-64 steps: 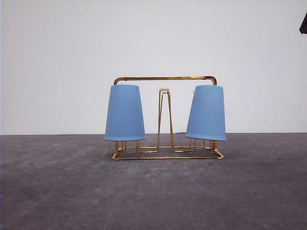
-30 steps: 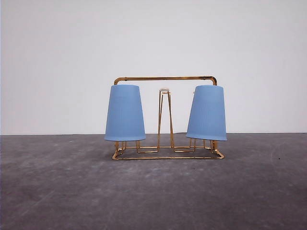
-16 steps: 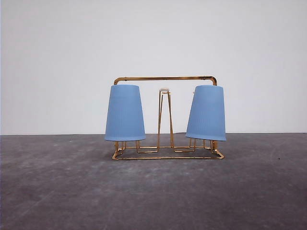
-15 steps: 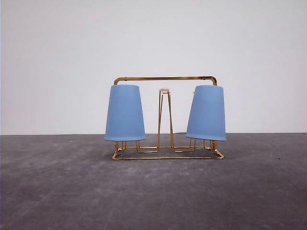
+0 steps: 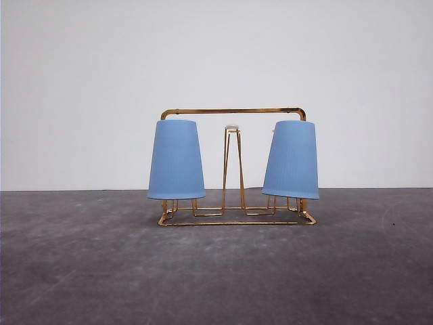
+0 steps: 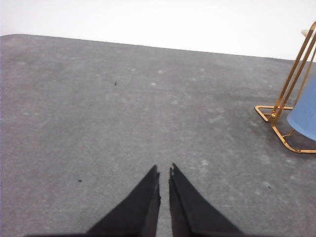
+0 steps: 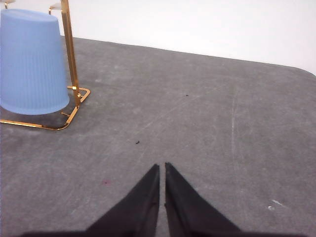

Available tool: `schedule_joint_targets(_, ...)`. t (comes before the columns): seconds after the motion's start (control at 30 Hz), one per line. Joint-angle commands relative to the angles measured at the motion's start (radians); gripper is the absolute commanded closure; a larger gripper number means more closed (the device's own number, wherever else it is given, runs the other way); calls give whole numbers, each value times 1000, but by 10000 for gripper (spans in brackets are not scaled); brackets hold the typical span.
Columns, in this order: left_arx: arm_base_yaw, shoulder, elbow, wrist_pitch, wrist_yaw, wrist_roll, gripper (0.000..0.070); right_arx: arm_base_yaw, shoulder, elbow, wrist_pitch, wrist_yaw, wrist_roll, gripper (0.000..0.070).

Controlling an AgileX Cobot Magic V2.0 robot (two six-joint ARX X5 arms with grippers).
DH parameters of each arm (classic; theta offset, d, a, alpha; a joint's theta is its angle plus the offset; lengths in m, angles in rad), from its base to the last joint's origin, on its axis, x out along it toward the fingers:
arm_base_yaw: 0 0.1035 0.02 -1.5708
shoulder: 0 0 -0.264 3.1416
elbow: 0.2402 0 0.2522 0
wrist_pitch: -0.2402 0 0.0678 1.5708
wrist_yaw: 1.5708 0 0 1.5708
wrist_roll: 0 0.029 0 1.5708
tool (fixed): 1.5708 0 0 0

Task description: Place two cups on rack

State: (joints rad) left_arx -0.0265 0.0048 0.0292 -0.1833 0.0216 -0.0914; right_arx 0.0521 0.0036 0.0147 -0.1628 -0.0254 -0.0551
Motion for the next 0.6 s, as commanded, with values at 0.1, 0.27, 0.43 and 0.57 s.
schedule_joint_targets(0.1, 0, -2, -16, -3, -3, -1, 684, 2, 0, -2, 13, 0, 3, 683)
schedule_joint_targets(0.27, 0, -2, -16, -3, -3, -1, 684, 2, 0, -2, 13, 0, 3, 683)
schedule_joint_targets(0.43, 0, -2, -15, -3, -3, -1, 684, 2, 0, -2, 13, 0, 3, 683)
schedule_joint_targets(0.57, 0, -2, -15, -3, -3, -1, 684, 2, 0, -2, 13, 0, 3, 683)
